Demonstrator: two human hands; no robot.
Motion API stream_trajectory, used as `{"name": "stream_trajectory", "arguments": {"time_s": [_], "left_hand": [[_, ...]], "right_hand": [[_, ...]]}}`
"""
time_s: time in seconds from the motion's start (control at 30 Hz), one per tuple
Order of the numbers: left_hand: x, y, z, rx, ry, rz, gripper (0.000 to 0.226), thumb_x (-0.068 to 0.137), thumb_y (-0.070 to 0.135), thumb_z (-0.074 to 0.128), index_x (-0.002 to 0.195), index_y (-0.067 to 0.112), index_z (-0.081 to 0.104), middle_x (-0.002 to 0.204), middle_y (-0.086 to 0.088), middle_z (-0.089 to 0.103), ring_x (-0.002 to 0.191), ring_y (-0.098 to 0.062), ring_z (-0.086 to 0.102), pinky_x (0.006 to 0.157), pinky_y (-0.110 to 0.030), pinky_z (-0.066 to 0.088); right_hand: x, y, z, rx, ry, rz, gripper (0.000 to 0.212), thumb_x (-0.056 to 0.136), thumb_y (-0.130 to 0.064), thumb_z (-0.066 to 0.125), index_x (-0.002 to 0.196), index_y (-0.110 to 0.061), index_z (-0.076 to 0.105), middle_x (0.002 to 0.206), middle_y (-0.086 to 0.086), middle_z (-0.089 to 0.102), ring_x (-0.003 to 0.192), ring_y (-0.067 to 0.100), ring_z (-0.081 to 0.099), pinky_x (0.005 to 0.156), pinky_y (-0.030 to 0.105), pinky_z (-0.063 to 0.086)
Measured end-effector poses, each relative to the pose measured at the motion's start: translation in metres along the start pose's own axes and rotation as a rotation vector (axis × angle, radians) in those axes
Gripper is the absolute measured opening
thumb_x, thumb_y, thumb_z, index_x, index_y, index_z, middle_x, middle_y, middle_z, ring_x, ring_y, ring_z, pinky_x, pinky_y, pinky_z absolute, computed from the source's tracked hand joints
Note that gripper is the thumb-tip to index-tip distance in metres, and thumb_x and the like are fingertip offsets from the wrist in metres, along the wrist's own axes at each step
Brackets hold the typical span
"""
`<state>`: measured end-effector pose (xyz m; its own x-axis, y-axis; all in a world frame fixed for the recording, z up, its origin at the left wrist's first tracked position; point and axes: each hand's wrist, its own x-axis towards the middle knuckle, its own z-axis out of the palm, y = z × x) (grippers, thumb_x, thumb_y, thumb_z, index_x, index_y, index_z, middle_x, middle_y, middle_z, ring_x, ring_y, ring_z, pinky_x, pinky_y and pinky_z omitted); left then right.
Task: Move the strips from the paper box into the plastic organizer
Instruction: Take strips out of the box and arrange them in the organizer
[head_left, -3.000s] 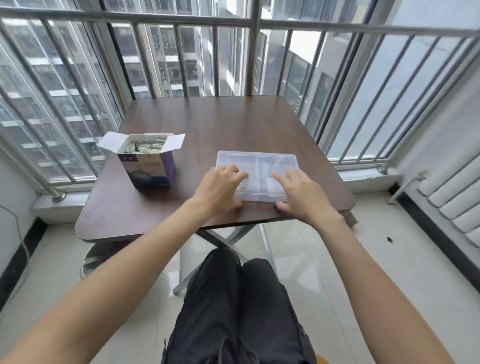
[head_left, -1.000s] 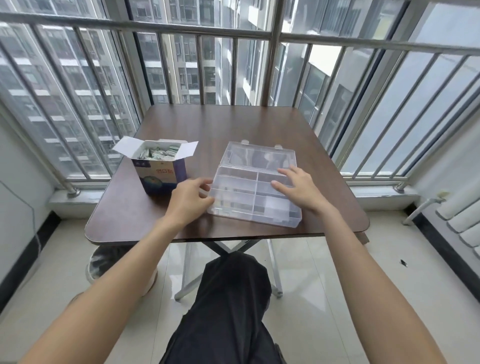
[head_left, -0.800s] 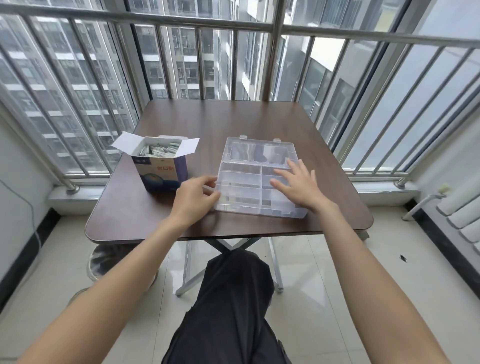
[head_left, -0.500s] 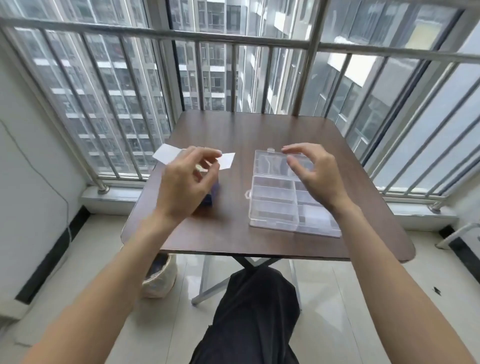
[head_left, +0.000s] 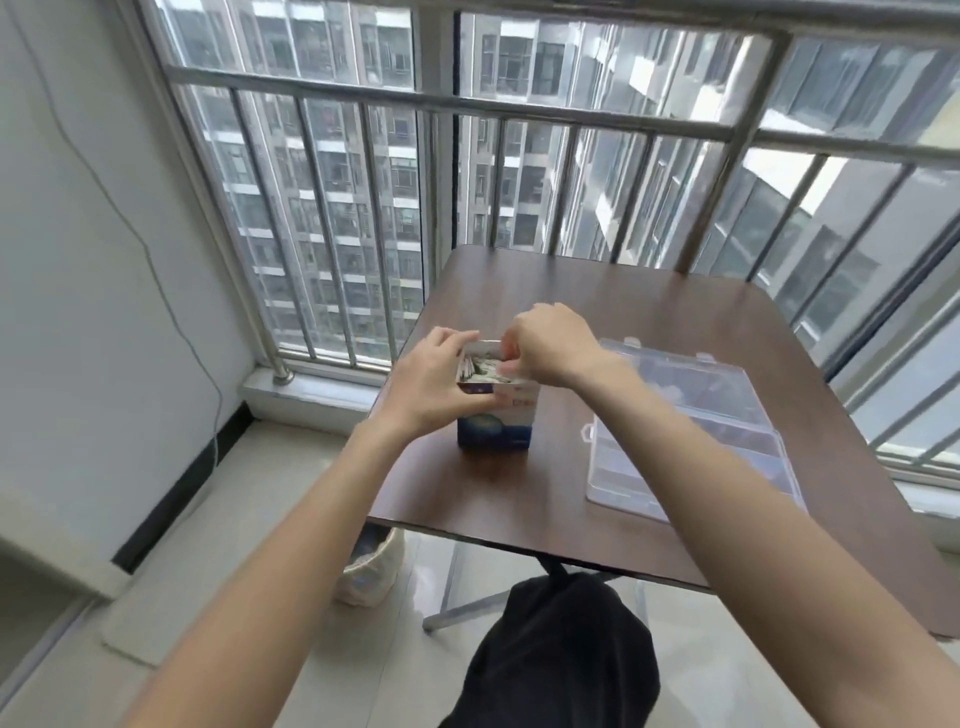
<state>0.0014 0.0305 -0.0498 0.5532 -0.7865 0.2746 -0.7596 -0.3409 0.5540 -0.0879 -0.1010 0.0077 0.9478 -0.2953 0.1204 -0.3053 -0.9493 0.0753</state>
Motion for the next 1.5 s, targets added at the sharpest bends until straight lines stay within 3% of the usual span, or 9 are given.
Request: {"name": "stream_trajectory", "arguments": {"time_s": [0.23, 0.43, 0.53, 0.63, 0.73, 0.97, 1.17, 1.33, 1.5], "left_hand": [[-0.002, -0.009, 0.013, -0.133, 0.099, 0.041, 0.078, 0.060, 0.039, 0.086, 0.126, 0.012, 0.053, 0.117, -0.006, 0.053, 0.112, -0.021, 0.050, 0.097, -0.031, 0.039], [-0.002, -0.005, 0.017, -0.129, 0.132, 0.057, 0.081, 0.057, 0.038, 0.087, 0.124, 0.009, 0.054, 0.113, -0.007, 0.053, 0.109, -0.023, 0.051, 0.096, -0.031, 0.039], [-0.002, -0.003, 0.017, -0.122, 0.121, 0.054, 0.080, 0.057, 0.038, 0.087, 0.124, 0.010, 0.054, 0.114, -0.006, 0.053, 0.109, -0.022, 0.050, 0.095, -0.027, 0.037], [-0.002, -0.002, 0.017, -0.117, 0.115, 0.046, 0.081, 0.057, 0.040, 0.086, 0.125, 0.010, 0.054, 0.115, -0.006, 0.053, 0.111, -0.022, 0.050, 0.097, -0.032, 0.039], [-0.002, -0.001, 0.016, -0.106, 0.111, 0.039, 0.080, 0.058, 0.041, 0.086, 0.124, 0.010, 0.054, 0.114, -0.006, 0.053, 0.110, -0.022, 0.050, 0.096, -0.033, 0.039], [-0.002, 0.002, 0.011, -0.052, 0.073, 0.008, 0.085, 0.059, 0.045, 0.084, 0.130, 0.012, 0.050, 0.120, -0.006, 0.051, 0.116, -0.023, 0.046, 0.098, -0.033, 0.038], [0.009, 0.011, -0.014, 0.015, -0.087, -0.050, 0.098, 0.066, 0.076, 0.058, 0.143, 0.020, 0.035, 0.143, -0.003, 0.042, 0.133, -0.021, 0.033, 0.108, -0.038, 0.028], [0.039, 0.038, -0.032, -0.084, -0.232, 0.059, 0.055, 0.096, 0.027, 0.049, 0.147, 0.020, 0.028, 0.142, -0.004, 0.045, 0.131, -0.019, 0.041, 0.103, -0.034, 0.035], [0.061, 0.053, -0.030, -0.297, -0.297, 0.045, 0.029, 0.098, 0.013, 0.044, 0.125, 0.017, 0.055, 0.105, 0.002, 0.062, 0.101, -0.014, 0.058, 0.089, -0.030, 0.049]], "right_hand": [[0.000, 0.007, 0.010, 0.229, 0.050, -0.023, 0.015, 0.089, -0.028, 0.059, 0.090, -0.019, 0.070, 0.089, -0.004, 0.064, 0.088, 0.020, 0.056, 0.067, 0.029, 0.040], [-0.008, 0.011, 0.004, 0.480, 0.137, 0.048, 0.015, 0.093, -0.019, 0.053, 0.105, -0.010, 0.053, 0.093, 0.009, 0.068, 0.079, 0.024, 0.062, 0.075, 0.040, 0.052], [-0.010, 0.013, -0.004, 0.471, 0.012, 0.009, 0.043, 0.084, -0.010, 0.060, 0.123, -0.018, 0.046, 0.096, 0.005, 0.061, 0.081, 0.022, 0.059, 0.078, 0.037, 0.052], [-0.007, 0.010, -0.009, 0.370, -0.071, 0.010, 0.045, 0.085, -0.039, 0.063, 0.123, -0.022, 0.047, 0.102, 0.003, 0.060, 0.083, 0.019, 0.051, 0.076, 0.034, 0.047], [-0.003, 0.003, -0.006, 0.114, 0.030, 0.096, 0.051, 0.085, -0.063, 0.050, 0.097, -0.014, 0.051, 0.087, 0.005, 0.058, 0.078, 0.026, 0.054, 0.064, 0.032, 0.039], [-0.004, 0.011, 0.012, 0.416, 0.188, 0.081, 0.021, 0.090, -0.022, 0.059, 0.070, -0.014, 0.057, 0.068, -0.001, 0.058, 0.070, 0.025, 0.055, 0.061, 0.029, 0.037], [-0.014, 0.025, 0.016, 0.591, 0.271, 0.081, 0.013, 0.087, -0.011, 0.061, 0.093, -0.014, 0.072, 0.082, -0.003, 0.068, 0.071, 0.010, 0.051, 0.065, 0.025, 0.039], [-0.017, 0.040, 0.007, 0.665, 0.330, 0.092, 0.020, 0.085, -0.004, 0.057, 0.094, -0.012, 0.072, 0.078, -0.003, 0.067, 0.069, 0.017, 0.058, 0.063, 0.030, 0.046], [-0.015, 0.055, -0.005, 0.769, 0.449, 0.134, 0.018, 0.087, -0.007, 0.061, 0.102, -0.011, 0.070, 0.087, 0.003, 0.071, 0.073, 0.013, 0.064, 0.071, 0.034, 0.056]]}}
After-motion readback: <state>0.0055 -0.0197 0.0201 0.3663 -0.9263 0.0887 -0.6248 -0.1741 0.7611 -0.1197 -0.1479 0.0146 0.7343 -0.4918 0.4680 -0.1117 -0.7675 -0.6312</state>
